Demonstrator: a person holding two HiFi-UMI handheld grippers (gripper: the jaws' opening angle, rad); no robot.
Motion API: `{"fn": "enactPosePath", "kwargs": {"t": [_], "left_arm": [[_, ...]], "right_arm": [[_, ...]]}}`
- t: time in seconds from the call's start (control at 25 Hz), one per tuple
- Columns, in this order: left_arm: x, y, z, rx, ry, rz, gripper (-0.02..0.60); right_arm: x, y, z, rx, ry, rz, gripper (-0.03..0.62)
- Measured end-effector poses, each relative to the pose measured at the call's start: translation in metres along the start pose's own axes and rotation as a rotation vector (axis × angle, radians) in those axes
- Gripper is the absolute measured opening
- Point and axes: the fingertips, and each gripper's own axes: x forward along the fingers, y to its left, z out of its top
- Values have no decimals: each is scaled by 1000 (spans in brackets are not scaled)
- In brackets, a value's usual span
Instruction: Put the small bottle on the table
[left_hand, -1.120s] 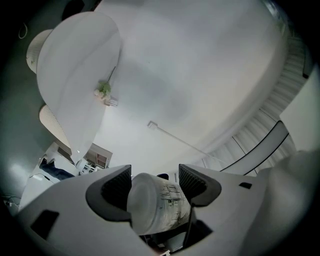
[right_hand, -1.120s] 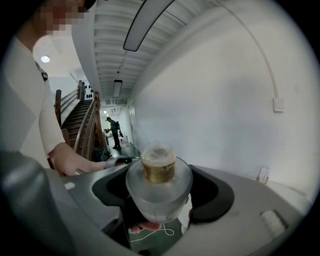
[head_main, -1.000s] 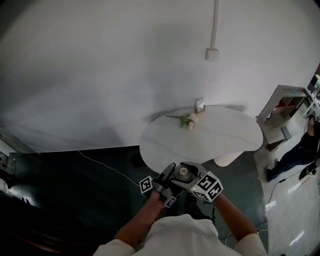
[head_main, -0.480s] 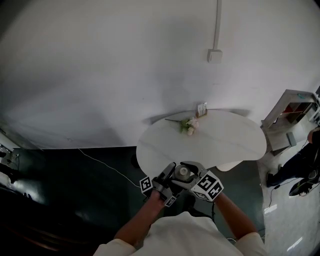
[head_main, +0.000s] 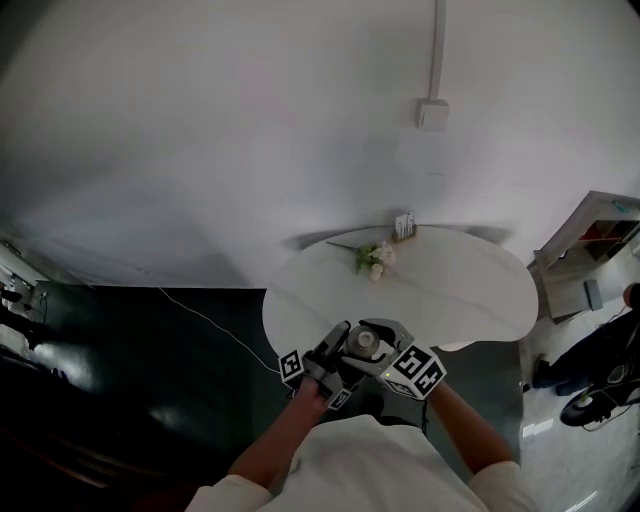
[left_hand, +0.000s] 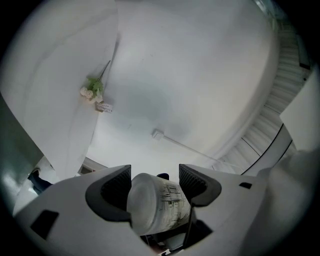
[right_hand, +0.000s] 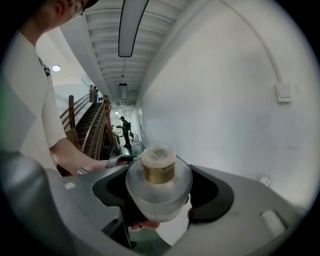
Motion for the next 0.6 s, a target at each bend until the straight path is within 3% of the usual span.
{"fn": "enactPosePath", "kwargs": {"t": [0.6], "left_arm": [[-2,67,27,40,-27,91,282]], "right_arm": [[3,-62,-25,13,29,87,348]]}}
